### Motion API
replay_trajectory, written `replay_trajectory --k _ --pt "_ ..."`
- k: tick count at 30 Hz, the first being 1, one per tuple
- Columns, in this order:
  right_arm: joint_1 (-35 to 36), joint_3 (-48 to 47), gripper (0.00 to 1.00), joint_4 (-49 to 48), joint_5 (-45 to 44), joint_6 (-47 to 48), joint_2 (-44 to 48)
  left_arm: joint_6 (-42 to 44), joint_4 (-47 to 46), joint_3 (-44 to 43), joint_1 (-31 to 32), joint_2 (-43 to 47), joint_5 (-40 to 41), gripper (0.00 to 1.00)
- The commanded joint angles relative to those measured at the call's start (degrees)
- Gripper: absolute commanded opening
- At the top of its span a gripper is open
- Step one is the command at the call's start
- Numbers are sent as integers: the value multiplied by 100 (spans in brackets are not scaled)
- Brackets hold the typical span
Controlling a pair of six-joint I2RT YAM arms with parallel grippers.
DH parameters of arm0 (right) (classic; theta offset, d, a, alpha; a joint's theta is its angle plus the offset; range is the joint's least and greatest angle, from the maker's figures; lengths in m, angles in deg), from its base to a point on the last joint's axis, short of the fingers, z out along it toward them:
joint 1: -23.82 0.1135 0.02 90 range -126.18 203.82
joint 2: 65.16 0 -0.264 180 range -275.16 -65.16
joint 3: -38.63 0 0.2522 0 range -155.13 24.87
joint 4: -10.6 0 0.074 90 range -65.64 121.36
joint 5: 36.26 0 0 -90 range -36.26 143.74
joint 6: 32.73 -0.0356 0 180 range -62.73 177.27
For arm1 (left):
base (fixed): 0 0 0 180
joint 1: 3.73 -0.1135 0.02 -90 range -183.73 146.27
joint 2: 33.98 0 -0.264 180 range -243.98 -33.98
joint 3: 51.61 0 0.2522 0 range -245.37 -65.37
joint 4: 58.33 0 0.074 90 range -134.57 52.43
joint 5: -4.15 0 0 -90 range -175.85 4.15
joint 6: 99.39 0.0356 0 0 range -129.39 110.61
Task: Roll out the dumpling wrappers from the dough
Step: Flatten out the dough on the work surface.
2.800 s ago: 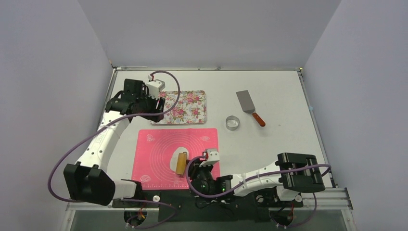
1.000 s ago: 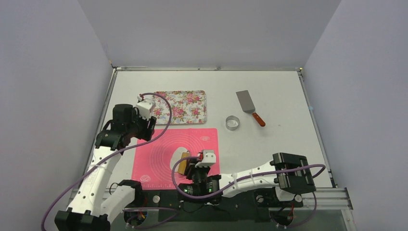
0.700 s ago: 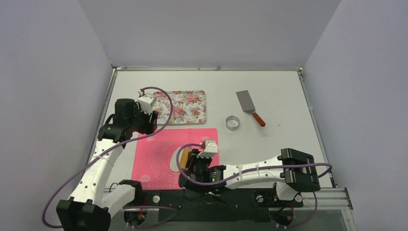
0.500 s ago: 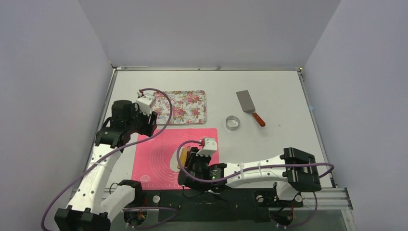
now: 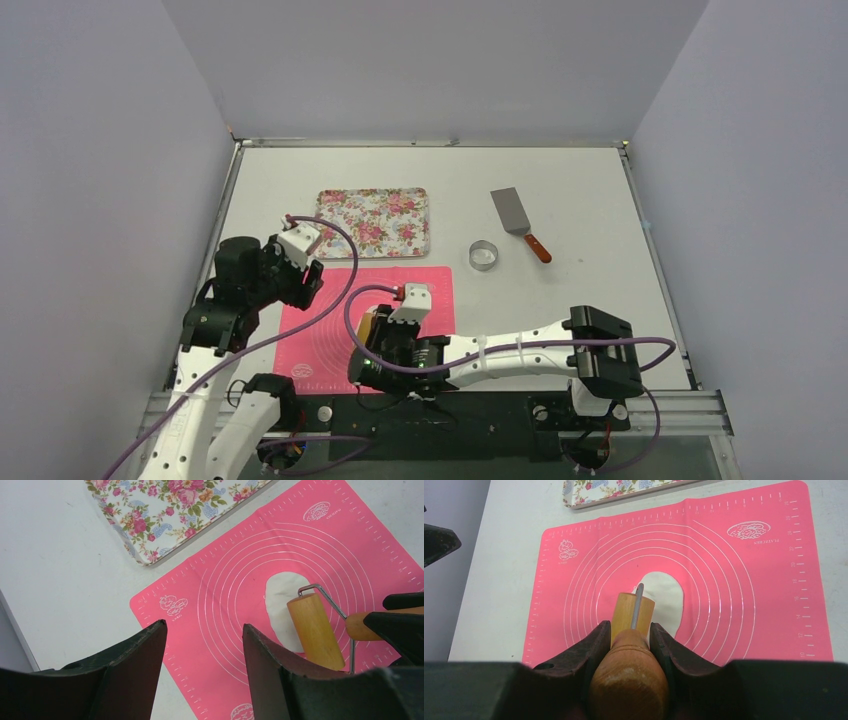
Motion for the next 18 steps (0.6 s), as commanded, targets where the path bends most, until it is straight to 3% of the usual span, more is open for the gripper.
replay_trajectory --k 1,18 --pt "21 -401 0 16 -233 -74 -31 93 30 -10 -35 -6 -202 55" --pt "-100 -202 0 -57 -256 110 176 92 -346 186 -37 -179 -77 55"
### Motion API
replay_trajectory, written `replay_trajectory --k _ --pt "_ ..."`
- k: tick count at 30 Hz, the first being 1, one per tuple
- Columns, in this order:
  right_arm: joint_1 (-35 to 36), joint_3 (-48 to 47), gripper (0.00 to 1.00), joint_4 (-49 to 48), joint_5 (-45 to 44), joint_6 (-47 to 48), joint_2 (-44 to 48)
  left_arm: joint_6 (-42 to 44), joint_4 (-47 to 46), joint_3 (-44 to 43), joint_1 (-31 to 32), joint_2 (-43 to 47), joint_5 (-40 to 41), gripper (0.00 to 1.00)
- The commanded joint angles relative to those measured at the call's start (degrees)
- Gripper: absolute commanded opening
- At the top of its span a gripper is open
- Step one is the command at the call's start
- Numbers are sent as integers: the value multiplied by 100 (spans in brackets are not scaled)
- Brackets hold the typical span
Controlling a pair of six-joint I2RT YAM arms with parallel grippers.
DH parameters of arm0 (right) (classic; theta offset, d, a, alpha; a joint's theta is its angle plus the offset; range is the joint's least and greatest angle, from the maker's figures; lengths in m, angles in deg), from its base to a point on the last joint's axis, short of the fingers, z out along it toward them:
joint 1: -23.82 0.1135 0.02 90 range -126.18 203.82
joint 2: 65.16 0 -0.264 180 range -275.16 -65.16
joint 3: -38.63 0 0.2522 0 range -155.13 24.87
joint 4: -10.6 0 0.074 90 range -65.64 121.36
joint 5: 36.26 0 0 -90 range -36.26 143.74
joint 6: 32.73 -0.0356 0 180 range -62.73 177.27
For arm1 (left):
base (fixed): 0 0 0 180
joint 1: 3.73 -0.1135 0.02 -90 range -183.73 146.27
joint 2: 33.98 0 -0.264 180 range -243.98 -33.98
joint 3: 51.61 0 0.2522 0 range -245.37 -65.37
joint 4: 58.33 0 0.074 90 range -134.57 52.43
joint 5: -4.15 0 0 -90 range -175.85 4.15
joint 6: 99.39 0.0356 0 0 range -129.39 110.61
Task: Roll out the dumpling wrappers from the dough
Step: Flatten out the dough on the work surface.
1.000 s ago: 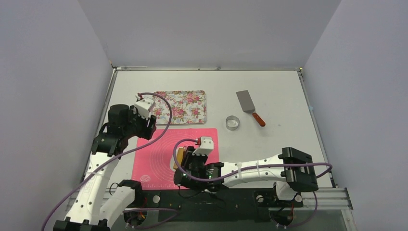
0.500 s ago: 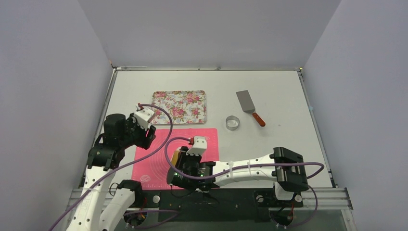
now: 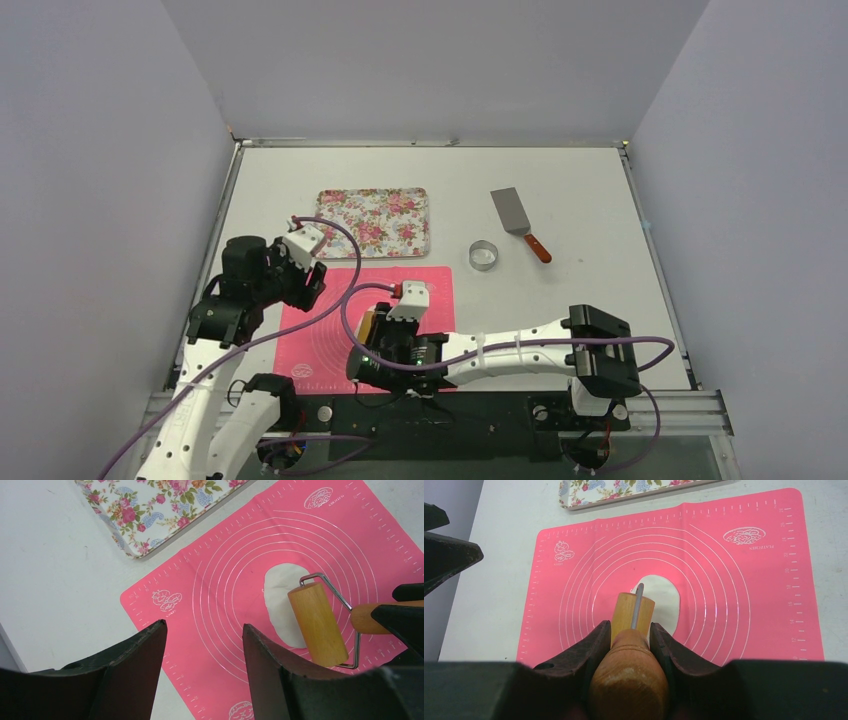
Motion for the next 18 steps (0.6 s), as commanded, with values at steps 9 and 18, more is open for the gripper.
replay_trajectory --k 9,18 --pt "145 -225 0 308 -454 -165 60 -48 -468 145 -39 -67 23 55" --pt "44 -612 0 713 -758 -170 139 -76 -446 180 -36 -39 15 55"
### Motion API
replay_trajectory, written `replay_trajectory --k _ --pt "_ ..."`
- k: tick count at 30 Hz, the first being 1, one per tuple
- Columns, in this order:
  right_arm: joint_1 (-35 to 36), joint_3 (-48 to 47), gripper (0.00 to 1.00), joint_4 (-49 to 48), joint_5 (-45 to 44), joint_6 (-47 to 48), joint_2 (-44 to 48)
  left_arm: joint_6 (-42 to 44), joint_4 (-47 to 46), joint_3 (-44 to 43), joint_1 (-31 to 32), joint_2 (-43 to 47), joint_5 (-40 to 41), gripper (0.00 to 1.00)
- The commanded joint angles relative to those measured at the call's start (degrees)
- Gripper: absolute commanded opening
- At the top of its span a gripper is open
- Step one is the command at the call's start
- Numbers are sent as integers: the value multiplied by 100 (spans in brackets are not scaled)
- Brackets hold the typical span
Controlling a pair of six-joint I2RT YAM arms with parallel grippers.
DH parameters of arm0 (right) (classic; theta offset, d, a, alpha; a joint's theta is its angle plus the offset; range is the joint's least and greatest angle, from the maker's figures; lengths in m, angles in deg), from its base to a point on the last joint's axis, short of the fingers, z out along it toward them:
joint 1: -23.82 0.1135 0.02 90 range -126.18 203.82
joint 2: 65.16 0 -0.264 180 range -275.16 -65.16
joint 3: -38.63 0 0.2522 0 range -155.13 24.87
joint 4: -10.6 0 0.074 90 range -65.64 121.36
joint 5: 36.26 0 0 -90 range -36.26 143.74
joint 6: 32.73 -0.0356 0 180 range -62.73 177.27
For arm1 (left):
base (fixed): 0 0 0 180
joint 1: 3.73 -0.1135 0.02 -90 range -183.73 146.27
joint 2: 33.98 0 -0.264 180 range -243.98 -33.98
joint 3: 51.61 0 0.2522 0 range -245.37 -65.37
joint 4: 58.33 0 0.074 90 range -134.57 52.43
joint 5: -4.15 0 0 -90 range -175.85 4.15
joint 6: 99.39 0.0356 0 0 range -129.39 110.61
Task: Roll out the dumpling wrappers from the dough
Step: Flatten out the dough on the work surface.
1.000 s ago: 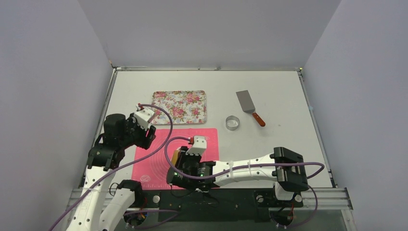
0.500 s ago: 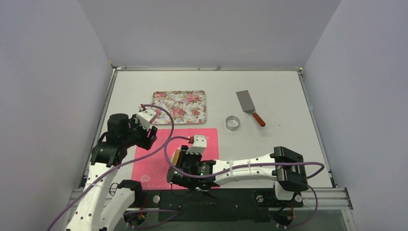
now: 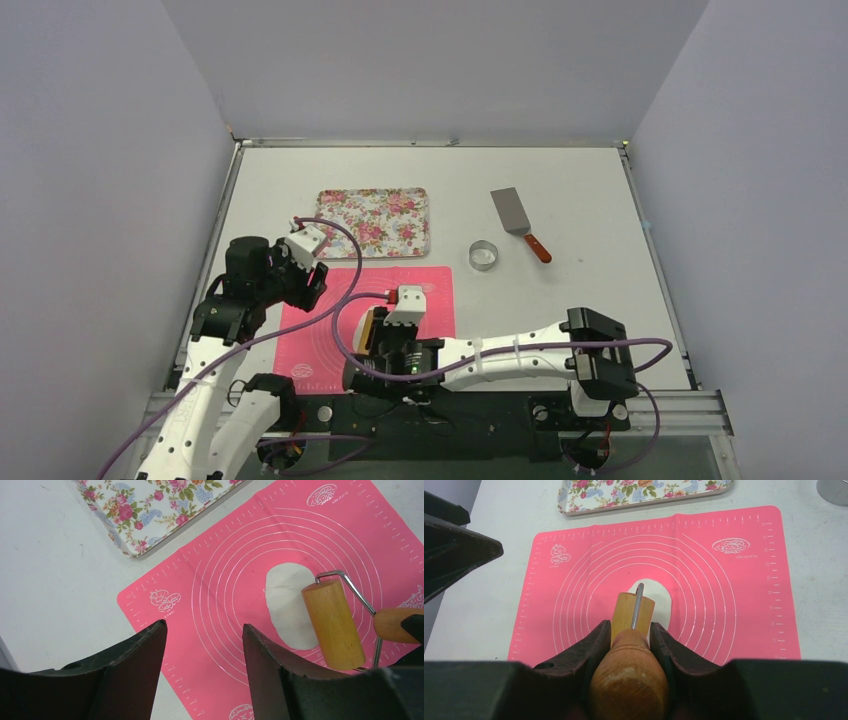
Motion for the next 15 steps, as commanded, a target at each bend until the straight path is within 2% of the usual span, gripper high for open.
replay_trajectory --k 1,6,11,15 --pt "-300 -415 0 199 -225 -126 192 -2 -259 -8 -41 35 61 55" --pt "-435 -1175 0 1156 -36 -207 -265 46 -312 65 -38 166 161 55" --pt "-369 -1267 0 1105 -113 -180 -373 -230 -540 251 -40 334 -7 55" --pt "-193 -1196 0 1179 -455 -165 -377 -413 -760 328 -39 390 168 55"
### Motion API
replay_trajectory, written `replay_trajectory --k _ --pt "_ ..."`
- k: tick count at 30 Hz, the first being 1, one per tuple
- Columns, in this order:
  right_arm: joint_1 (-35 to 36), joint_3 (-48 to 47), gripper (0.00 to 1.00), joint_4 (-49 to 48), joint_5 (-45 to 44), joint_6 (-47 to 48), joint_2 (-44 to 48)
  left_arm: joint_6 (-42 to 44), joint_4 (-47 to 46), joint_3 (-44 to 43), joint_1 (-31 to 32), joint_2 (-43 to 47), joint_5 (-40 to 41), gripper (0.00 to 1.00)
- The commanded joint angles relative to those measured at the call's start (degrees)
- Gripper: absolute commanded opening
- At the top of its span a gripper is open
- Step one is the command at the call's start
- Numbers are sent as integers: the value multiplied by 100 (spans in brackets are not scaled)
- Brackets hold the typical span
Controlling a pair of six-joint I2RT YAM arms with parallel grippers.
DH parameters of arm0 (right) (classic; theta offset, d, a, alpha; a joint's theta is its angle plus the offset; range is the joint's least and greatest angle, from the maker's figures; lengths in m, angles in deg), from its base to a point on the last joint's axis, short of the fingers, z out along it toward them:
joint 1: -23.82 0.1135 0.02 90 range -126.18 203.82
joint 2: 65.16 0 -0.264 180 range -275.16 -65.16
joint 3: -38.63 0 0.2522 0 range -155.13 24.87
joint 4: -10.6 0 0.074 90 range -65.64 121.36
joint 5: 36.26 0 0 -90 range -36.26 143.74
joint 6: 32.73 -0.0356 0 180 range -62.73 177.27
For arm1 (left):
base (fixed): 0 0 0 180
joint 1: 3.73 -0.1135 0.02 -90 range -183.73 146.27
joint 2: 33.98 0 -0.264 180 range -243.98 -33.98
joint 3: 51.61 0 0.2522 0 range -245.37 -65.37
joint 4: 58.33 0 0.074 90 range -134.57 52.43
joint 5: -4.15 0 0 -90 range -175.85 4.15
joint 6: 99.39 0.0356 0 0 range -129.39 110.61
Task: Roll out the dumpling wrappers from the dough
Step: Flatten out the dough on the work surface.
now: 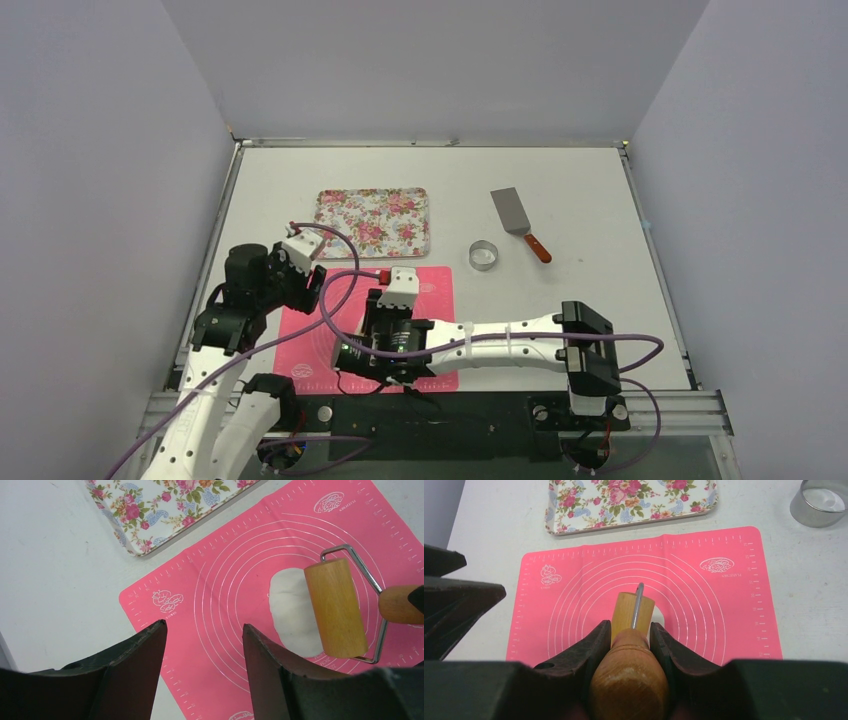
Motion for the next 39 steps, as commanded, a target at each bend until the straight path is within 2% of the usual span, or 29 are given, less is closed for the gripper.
replay_trajectory --k 1,5,9,14,22,27,28,31,33,36,39 --pt "195 -20 0 146 -551 -125 18 -305 -550 34 -40 91 71 55" --pt "208 43 0 182 -520 -24 99 -371 -659 89 -45 118 258 55" --pt "272 164 0 294 -880 -158 253 -319 -728 175 -39 181 321 55" --pt "-84 286 0 24 -236 -157 275 -253 -721 211 -45 234 369 55" --pt "12 221 0 -74 -417 61 219 -163 -680 242 -45 271 417 55" --pt "-30 808 0 -910 -305 347 639 -190 -739 264 -44 256 383 55" --pt "-43 879 0 -700 -335 25 667 -200 -740 264 -44 254 383 55" --pt "-44 911 0 -464 -390 -181 689 -205 -742 253 -39 239 388 55" --pt "-37 633 0 -220 -383 -71 497 -203 -733 250 -40 233 398 55" --pt "-67 -190 0 659 -338 -93 79 -202 -732 247 -39 227 399 55" --pt "-154 -306 0 636 -182 2 -10 -224 -726 235 -39 239 404 55"
